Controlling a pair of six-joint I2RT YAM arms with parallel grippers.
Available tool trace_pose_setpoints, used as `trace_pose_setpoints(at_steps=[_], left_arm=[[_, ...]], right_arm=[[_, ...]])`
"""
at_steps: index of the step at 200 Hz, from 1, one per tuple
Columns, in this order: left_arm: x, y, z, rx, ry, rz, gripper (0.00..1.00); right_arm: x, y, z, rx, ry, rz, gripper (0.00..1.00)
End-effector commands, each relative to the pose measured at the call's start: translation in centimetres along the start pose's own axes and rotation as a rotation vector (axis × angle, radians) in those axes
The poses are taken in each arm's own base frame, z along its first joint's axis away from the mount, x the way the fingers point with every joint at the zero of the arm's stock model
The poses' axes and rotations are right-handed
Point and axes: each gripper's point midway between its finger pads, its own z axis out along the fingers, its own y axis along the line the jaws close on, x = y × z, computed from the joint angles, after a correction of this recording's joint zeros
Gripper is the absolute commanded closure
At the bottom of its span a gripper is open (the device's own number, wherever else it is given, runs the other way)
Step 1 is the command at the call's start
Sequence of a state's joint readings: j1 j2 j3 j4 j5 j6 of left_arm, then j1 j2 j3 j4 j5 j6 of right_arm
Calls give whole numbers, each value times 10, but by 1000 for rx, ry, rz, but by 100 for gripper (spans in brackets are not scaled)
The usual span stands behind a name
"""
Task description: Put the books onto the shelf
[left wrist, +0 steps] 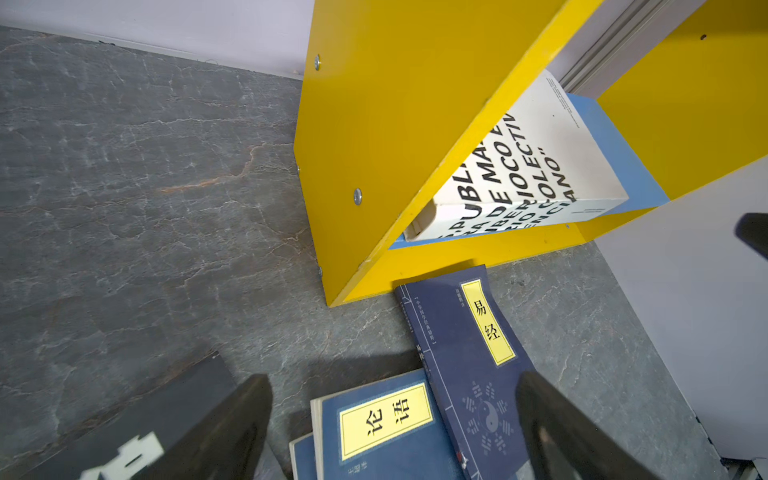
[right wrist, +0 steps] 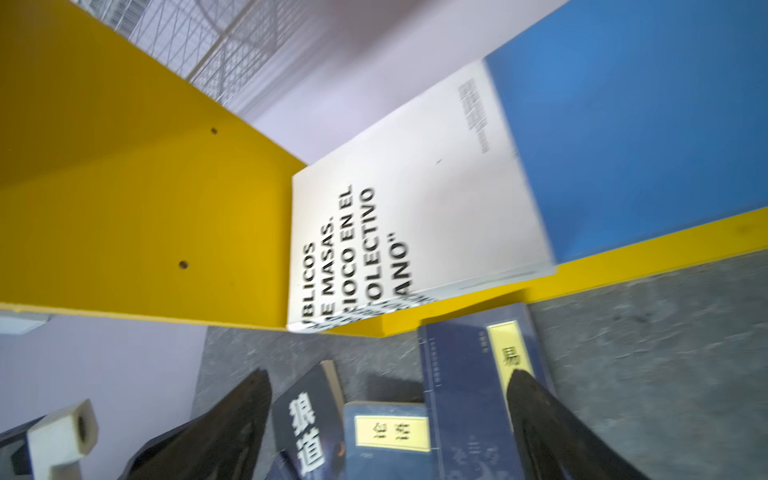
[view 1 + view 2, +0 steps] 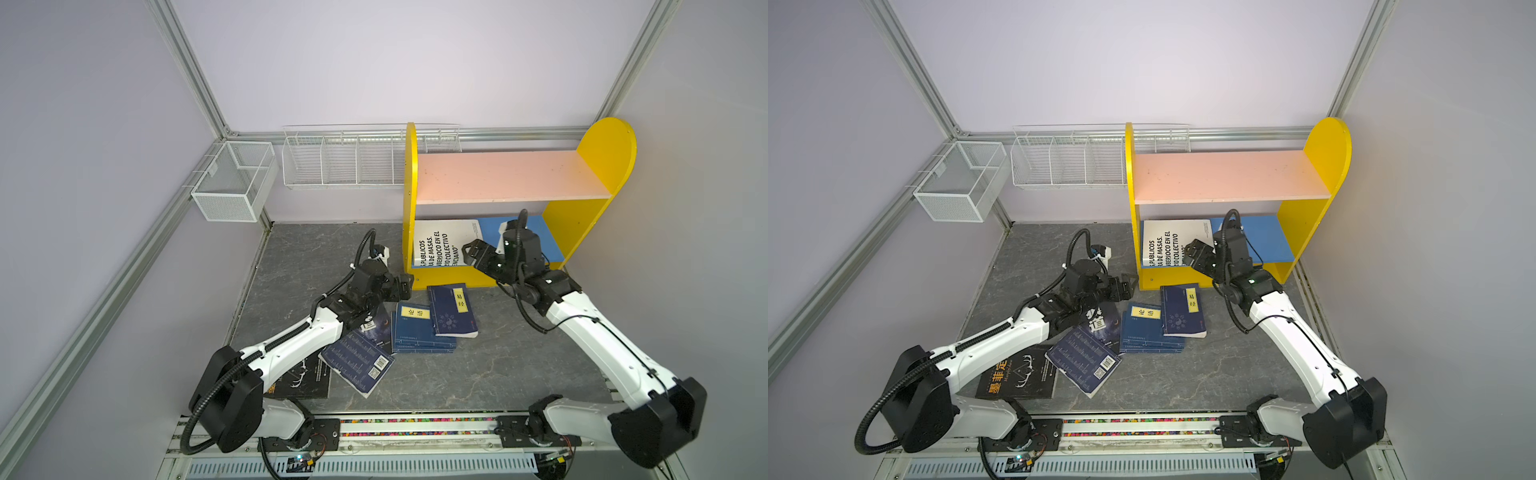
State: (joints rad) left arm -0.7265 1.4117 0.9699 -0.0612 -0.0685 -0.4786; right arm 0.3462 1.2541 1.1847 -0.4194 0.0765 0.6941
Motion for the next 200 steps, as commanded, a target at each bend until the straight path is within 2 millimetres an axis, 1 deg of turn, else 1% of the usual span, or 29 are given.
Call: trace_pose_setpoints(at_steps=[1,28,35,47,48,52,63,102,134,200], left_arm=[[-18,-13,9,32,-25,21,7],[-27,-15,21,19,-37,22,7],[-28,-16,25,18,-38,25,6],[-31,-17,30,17,-39,26,6],[-31,-17,31,16,-38,26,6],[-30,-17,33,13,-36,26,6],[-32,-17,39,8,-37,21,6],[-35,-17,53,-4,-45,6,6],[-38,-14,57,-20,-62,-9,6],[-40,-16,59,-10,-69,-17,7]], right_arm=[[11,-31,12,44,123,-94,7],[7,-36,36,6,140,-144,3],[6,-34,41,-10,139,-156,2],[5,-26,49,-57,144,-177,0],[2,-31,50,-49,139,-169,0],[-3,-34,53,-47,133,-165,1],[-5,-31,61,-60,137,-174,3],[-5,-26,84,-99,164,-187,11],[-1,-20,92,-145,183,-199,14],[4,-8,99,-221,216,-208,20]])
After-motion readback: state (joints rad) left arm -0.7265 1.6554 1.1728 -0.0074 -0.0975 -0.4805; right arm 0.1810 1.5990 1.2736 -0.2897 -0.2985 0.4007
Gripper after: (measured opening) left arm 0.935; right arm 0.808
